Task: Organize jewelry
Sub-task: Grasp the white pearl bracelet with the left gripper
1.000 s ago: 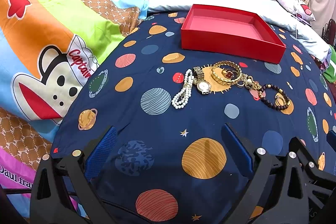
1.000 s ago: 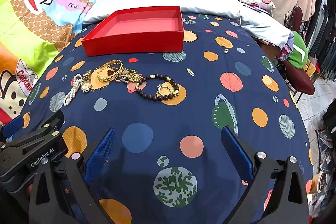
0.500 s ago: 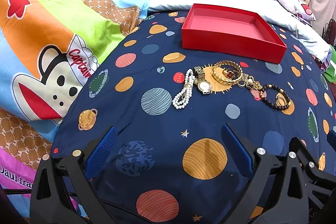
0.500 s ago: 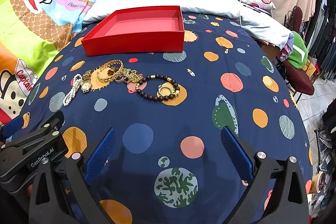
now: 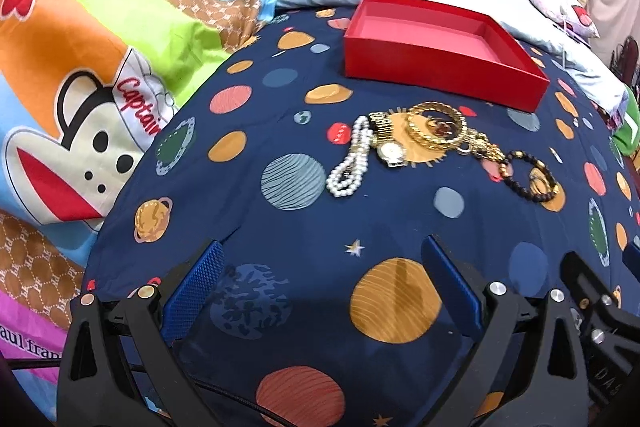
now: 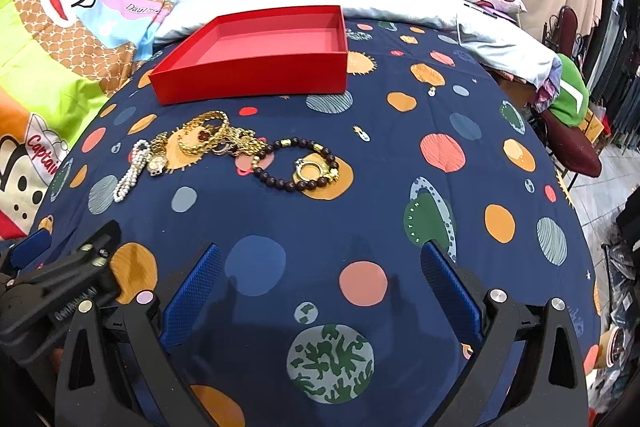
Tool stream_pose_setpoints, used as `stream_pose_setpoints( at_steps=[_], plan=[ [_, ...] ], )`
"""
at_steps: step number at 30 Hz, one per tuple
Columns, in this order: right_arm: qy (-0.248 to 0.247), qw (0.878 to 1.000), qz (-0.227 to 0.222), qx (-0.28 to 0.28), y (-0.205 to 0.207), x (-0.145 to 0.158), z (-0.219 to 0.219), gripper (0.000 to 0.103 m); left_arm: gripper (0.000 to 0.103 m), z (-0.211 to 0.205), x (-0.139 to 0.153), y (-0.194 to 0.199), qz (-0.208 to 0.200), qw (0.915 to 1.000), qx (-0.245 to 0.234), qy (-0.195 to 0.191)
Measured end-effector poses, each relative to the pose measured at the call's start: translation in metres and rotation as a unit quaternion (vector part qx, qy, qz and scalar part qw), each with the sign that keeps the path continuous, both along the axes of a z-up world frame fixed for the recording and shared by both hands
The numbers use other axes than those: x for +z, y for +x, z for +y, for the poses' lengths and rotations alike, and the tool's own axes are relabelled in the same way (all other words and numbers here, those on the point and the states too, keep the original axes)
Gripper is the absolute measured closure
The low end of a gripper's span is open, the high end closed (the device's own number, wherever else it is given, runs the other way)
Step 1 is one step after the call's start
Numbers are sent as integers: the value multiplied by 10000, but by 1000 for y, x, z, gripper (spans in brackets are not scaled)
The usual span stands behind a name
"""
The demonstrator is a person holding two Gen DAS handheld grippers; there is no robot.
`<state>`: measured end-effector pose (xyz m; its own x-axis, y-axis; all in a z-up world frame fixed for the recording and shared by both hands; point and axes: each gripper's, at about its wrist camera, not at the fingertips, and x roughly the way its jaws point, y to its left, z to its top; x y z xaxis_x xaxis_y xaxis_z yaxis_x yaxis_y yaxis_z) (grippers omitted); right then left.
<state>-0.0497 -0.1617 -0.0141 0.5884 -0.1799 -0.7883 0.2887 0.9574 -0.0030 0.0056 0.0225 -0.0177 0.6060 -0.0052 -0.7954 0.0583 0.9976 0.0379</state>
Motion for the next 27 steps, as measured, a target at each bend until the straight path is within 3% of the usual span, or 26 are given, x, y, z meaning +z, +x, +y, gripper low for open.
stream_pose_setpoints(
  at_steps=[9, 11, 15, 18, 21, 23, 24, 27],
  plan=[
    [128, 9996, 121, -211, 8, -11, -17, 5, 9, 11, -6, 31, 57, 9990, 83, -429],
    [141, 9996, 126, -205, 9, -12, -18, 5, 23, 7, -10, 41, 117, 9983, -61, -568],
    [157, 9997, 102, -172, 11, -11, -19, 5, 33, -3, -21, 57, 274, 9969, -255, -690],
    [198, 9996, 105, -143, 13, -12, -21, 5, 42, -11, -23, 63, 187, 9978, -326, -540],
    [212, 9996, 113, -112, 16, -14, -22, 5, 57, -15, -21, 66, 191, 9970, -448, -607],
    [215, 9997, 113, -78, 18, -14, -22, 6, 79, -16, -20, 65, 221, 9958, -564, -685],
    [228, 9997, 110, -65, 18, -14, -22, 6, 83, -17, -20, 65, 241, 9952, -612, -723],
    [249, 9997, 81, -29, 20, -13, -21, 10, 84, -15, -16, 60, 208, 9946, -649, -778]
  ],
)
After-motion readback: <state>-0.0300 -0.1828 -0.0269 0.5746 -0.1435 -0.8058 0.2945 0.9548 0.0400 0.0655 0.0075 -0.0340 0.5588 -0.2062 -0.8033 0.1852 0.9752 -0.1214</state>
